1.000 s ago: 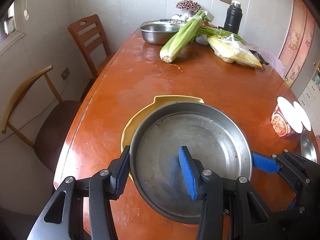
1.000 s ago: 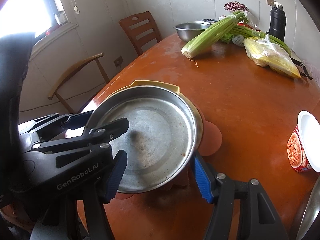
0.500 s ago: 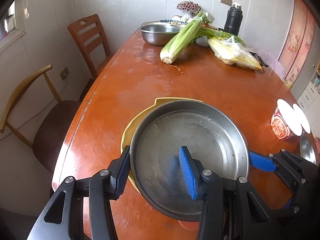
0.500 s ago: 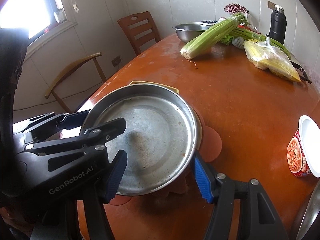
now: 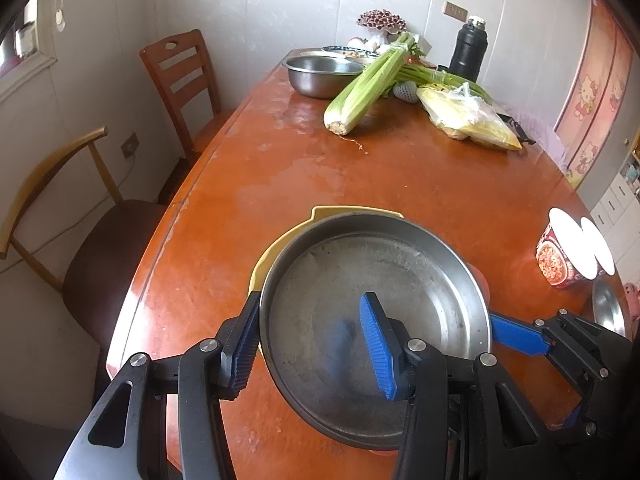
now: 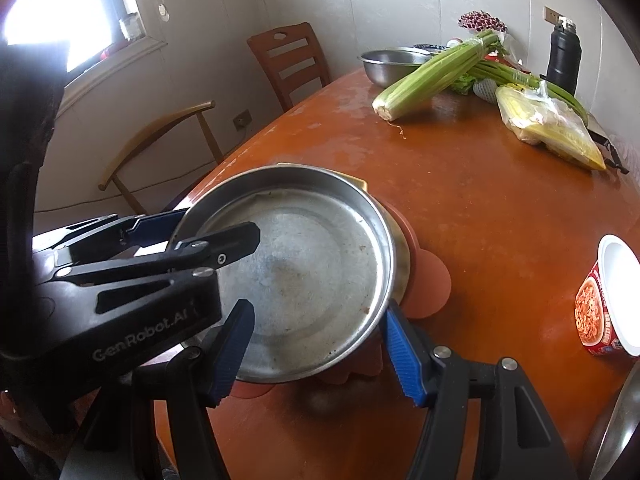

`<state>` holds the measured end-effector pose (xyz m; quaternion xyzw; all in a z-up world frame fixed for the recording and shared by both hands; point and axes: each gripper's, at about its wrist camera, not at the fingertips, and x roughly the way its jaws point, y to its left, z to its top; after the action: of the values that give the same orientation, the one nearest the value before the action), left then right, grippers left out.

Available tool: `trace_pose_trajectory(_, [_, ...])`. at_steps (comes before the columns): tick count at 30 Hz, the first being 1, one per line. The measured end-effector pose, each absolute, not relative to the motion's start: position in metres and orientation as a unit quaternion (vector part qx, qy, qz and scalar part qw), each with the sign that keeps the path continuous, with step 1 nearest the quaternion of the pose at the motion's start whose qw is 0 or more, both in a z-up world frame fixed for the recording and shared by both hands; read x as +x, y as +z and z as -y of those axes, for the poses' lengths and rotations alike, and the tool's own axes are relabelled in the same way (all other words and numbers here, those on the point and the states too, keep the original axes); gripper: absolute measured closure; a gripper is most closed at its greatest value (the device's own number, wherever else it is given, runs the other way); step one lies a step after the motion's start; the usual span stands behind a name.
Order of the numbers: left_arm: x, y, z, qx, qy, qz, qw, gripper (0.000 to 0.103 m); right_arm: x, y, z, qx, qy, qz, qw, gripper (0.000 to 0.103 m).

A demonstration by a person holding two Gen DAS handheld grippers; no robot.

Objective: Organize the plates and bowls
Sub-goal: 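Lower the grey tray with the left tool onto the yellow shell plate, then settle the grey tray flat on the yellow plate and open the left tool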

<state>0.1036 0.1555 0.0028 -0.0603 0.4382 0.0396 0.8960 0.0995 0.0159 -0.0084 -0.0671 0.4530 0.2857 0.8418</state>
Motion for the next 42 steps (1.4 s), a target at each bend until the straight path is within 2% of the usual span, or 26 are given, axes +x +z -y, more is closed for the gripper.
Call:
trace_pose_trajectory(20, [0.083,0.029,-0.172,-0.082,0.048,-0.413,0.906,0.053,0.100,-0.005,-0.016,-0.070,0.292,-0.441,0.846,0.038])
trace_pose_trajectory(32, [0.080,0.014,-0.187,-0.104,0.072,-0.436,0.891,0.052,0.099,-0.012,-0.025,-0.132,0.274,-0.418,0.856,0.037])
trace_pose_trajectory(38, [0.082,0.008,-0.188,-0.120,0.064,-0.445,0.885,0.051,0.100,-0.009,-0.018,-0.122,0.275,-0.410,0.861,0.029])
trace_pose_trajectory(42, [0.083,0.003,-0.189,-0.129,0.066,-0.451,0.881,0.048,0.100,-0.004,-0.016,-0.118,0.281,-0.403,0.863,0.027])
